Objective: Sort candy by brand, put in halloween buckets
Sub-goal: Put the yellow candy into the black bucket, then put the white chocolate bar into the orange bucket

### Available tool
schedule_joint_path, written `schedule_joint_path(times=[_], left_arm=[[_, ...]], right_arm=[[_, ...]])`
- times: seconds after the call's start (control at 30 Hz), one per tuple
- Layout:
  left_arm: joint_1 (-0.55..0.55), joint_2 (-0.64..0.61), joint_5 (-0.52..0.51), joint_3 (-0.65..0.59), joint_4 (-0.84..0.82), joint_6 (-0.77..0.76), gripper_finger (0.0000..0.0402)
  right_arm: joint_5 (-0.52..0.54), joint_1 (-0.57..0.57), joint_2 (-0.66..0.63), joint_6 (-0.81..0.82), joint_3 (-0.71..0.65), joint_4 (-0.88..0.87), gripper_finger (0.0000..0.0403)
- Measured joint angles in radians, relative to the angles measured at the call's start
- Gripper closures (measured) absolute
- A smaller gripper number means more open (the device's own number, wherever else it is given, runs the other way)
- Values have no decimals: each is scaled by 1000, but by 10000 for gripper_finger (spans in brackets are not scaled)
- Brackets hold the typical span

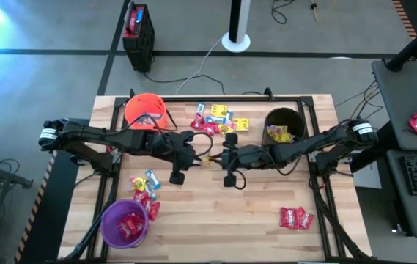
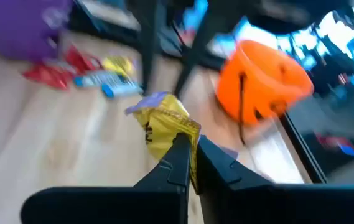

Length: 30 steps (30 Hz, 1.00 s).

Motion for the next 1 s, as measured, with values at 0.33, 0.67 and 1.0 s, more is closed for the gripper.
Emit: schedule_joint_path(times=[0.33,0.67,1.0], left_arm=[[1,-8,-293,0,-59,-34,207],[0,-9,-297,0,-52,-48,189],[0,-9,-297,0,-53,-49,192]], right_arm=[[734,-10,-50,740,194,-1033,394],[583,-106,-49,1669,203,-1692,392],[549,-119,-50,1635,198,-1678,293]])
